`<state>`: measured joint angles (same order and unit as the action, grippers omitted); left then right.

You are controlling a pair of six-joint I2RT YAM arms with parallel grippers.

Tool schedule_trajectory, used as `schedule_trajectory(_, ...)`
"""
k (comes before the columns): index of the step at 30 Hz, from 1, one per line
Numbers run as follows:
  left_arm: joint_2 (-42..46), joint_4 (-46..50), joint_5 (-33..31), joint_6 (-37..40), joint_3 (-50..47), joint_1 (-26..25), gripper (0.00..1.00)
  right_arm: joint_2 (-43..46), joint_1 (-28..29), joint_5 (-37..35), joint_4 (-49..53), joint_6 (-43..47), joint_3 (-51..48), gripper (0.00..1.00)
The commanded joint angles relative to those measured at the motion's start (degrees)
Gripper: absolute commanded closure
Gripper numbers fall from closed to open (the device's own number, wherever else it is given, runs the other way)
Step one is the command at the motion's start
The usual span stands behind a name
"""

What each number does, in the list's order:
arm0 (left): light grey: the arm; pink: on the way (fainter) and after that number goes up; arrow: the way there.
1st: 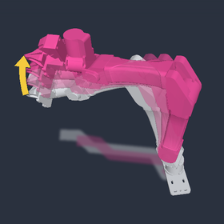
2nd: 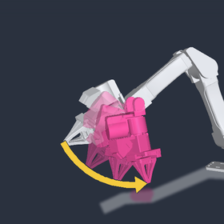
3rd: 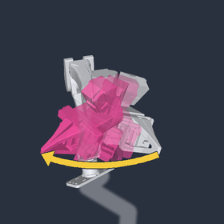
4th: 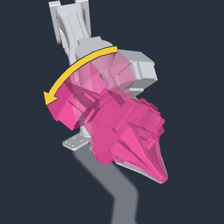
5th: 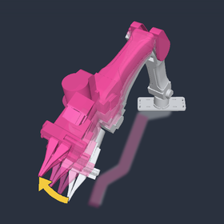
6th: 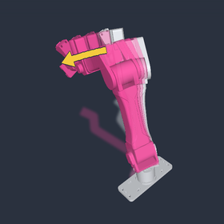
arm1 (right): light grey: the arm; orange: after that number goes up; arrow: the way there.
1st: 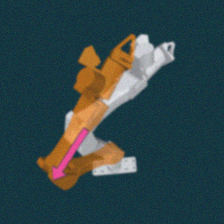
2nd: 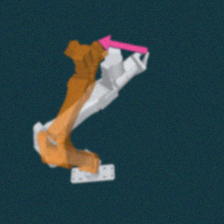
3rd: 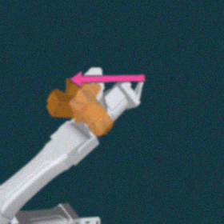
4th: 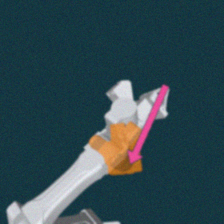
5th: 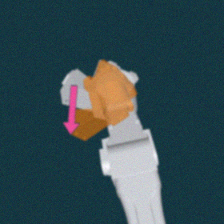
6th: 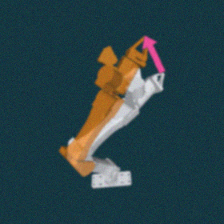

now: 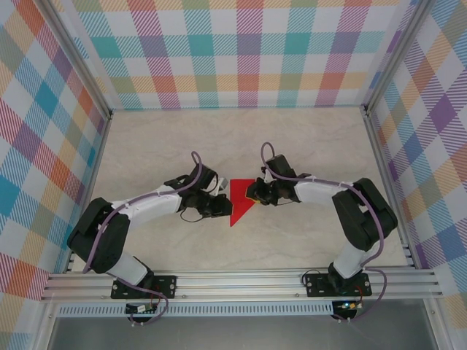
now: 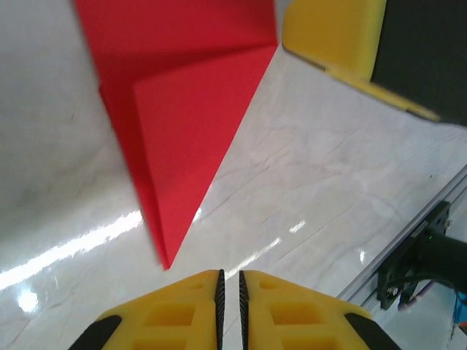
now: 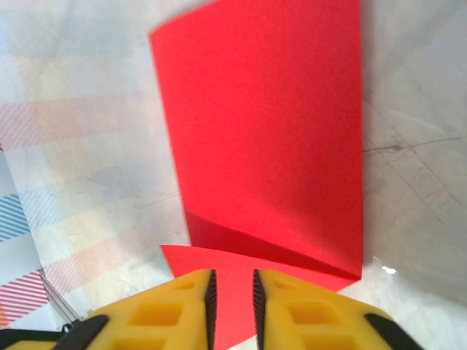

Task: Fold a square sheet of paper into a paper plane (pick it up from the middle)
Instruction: Third fold the triangle at the center of the table, then fourth fold the wing at the center of the table.

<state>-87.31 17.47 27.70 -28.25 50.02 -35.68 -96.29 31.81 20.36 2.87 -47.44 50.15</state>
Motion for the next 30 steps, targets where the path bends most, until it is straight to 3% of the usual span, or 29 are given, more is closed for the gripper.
schedule_trajectory(1, -2.1, 0.9, -3.06, 2.01, 3.36, 0.88, 0.84, 2.59, -1.33, -1.78, 2.24, 0.49, -1.17, 0.72)
schedule_trajectory(13, -14.2, 1.85, -9.28, 5.44, 10.5, 1.18, 0.9, 1.32, -2.18, 3.12, -2.31, -1.14, -4.85, 0.6)
schedule_trajectory(30, -19.37, 1.78, -12.48, 5.46, 10.75, 1.27, 0.92, -4.32, -2.19, 6.74, -6.13, -2.16, -2.81, 0.58)
